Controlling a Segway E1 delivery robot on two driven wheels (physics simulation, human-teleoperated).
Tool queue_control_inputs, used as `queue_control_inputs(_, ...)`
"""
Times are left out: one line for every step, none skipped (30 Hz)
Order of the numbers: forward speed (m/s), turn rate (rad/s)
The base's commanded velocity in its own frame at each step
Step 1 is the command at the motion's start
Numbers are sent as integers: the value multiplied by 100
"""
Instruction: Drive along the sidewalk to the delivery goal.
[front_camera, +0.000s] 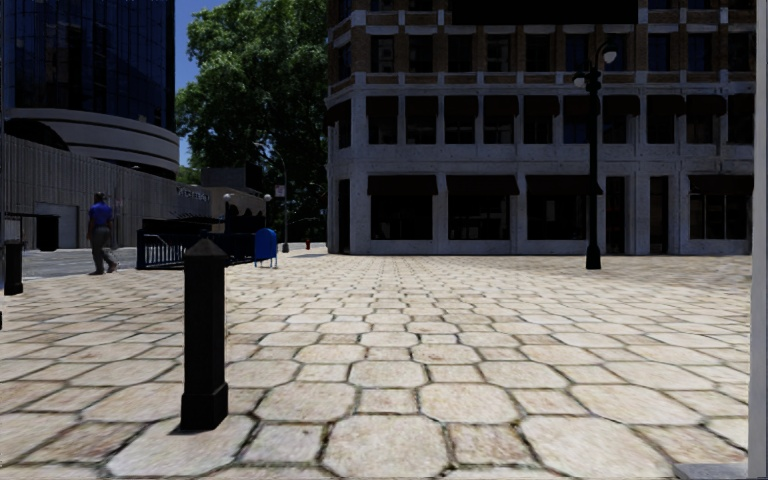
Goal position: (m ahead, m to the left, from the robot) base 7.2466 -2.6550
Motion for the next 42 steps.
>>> queue_control_inputs(200,0)
queue_control_inputs(200,0)
queue_control_inputs(200,0)
queue_control_inputs(200,0)
queue_control_inputs(200,0)
queue_control_inputs(200,0)
queue_control_inputs(200,0)
queue_control_inputs(200,0)
queue_control_inputs(200,0)
queue_control_inputs(200,0)
queue_control_inputs(200,0)
queue_control_inputs(200,0)
queue_control_inputs(200,0)
queue_control_inputs(200,0)
queue_control_inputs(200,0)
queue_control_inputs(200,0)
queue_control_inputs(200,0)
queue_control_inputs(200,0)
queue_control_inputs(200,0)
queue_control_inputs(200,0)
queue_control_inputs(200,0)
queue_control_inputs(200,0)
queue_control_inputs(200,0)
queue_control_inputs(200,0)
queue_control_inputs(200,0)
queue_control_inputs(200,0)
queue_control_inputs(200,0)
queue_control_inputs(200,0)
queue_control_inputs(200,0)
queue_control_inputs(200,0)
queue_control_inputs(200,0)
queue_control_inputs(200,0)
queue_control_inputs(200,0)
queue_control_inputs(200,0)
queue_control_inputs(200,0)
queue_control_inputs(200,0)
queue_control_inputs(200,0)
queue_control_inputs(200,0)
queue_control_inputs(200,0)
queue_control_inputs(200,0)
queue_control_inputs(196,0)
queue_control_inputs(190,0)
